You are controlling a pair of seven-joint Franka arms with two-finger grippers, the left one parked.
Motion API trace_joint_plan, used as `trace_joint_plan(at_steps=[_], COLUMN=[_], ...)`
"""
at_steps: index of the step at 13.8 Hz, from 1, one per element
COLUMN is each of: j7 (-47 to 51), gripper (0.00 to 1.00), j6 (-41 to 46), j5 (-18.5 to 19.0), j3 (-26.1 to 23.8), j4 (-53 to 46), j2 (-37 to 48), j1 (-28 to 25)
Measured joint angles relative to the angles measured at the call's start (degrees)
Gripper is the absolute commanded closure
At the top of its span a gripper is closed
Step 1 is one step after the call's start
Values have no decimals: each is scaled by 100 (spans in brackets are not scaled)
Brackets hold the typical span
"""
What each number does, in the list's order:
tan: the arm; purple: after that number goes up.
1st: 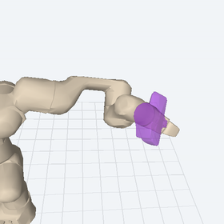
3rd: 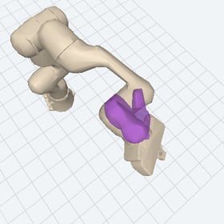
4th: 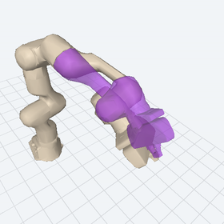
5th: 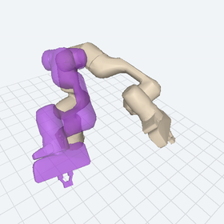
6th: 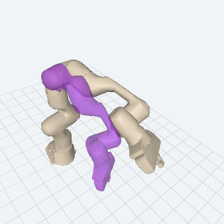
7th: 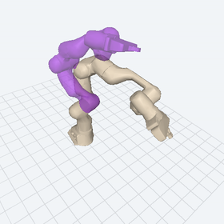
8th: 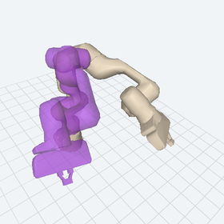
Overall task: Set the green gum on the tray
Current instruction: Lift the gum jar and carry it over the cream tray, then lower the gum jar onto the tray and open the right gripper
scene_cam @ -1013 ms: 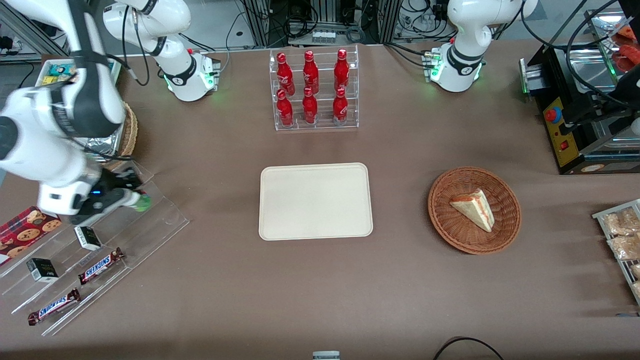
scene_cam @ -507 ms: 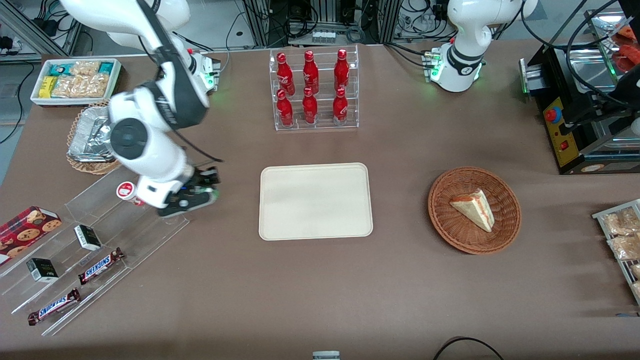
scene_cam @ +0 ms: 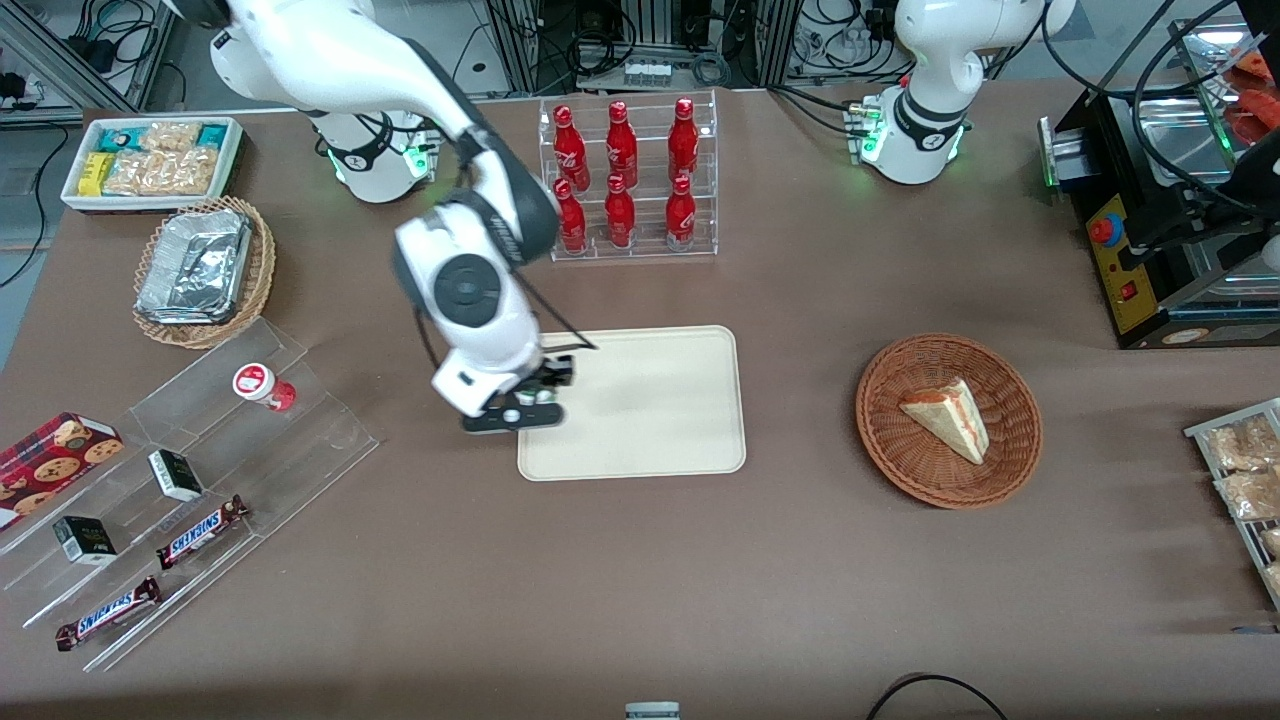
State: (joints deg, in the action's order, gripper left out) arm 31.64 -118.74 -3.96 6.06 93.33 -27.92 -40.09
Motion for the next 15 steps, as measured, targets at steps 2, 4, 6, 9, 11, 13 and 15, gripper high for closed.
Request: trace_joint_plan(at_steps=[2,4,6,9,11,13,15], j7=[507,813,977,1168,1204,1206,1206], gripper=[100,100,100,100,100,100,100], j6=[-175,-311,-502,-705,-718,-719,-720], j5=[-6,-201,-472,-528,-531,-533,-533], j3=[0,3,5,5,5,6,6], j4=[-338,-611,-773,-886,-918,-921,-923], j2=[-392,-720,-974,-1219,-1302,-1336,-1379], j1=[-230,-381,-481,-592,-629,-637,-638])
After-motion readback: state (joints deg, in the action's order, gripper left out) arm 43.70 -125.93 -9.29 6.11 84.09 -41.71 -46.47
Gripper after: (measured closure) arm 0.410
